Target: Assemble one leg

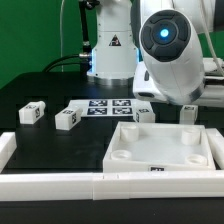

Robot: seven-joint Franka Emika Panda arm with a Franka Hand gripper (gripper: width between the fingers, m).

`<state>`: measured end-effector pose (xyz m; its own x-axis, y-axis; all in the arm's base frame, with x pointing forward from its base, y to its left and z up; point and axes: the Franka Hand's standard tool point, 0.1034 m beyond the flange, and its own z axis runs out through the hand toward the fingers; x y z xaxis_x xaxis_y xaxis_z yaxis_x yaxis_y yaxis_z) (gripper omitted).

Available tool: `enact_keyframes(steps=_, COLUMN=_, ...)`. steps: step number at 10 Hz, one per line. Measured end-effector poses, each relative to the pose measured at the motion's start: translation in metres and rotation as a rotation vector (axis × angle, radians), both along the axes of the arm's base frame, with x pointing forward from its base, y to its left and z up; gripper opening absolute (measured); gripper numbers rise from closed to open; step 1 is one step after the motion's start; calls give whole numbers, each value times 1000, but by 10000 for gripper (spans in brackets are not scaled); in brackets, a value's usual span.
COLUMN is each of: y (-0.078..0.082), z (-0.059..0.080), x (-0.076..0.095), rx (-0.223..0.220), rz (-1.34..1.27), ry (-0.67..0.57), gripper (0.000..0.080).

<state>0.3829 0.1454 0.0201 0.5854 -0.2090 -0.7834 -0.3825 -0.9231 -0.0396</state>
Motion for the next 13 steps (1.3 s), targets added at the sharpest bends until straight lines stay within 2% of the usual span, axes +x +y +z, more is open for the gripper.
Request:
enact_keyframes(steps=4, y=0, z=-6, x=-4, rx=-5, rz=0, ry=-5, gripper=649)
enact_keyframes(steps=5, y=0, z=-6, x=-4, rx=-6, rz=0, ry=-5, gripper=560)
enact_keyframes(steps=6, y=0, z=-6, x=-4, rx=-6, rz=0, ry=-5, gripper=391)
enact_keyframes(steps=7, y=0, z=-6, x=-4, rx=-6, rz=0, ry=-5, gripper=391)
enact_keyframes(steps=8, y=0, z=-6, x=-4, rx=-6, rz=0, ry=-5, gripper=287)
enact_keyframes(steps=13, y=0, z=-6, x=-4, rx=-6, rz=0, ry=-5, gripper=287)
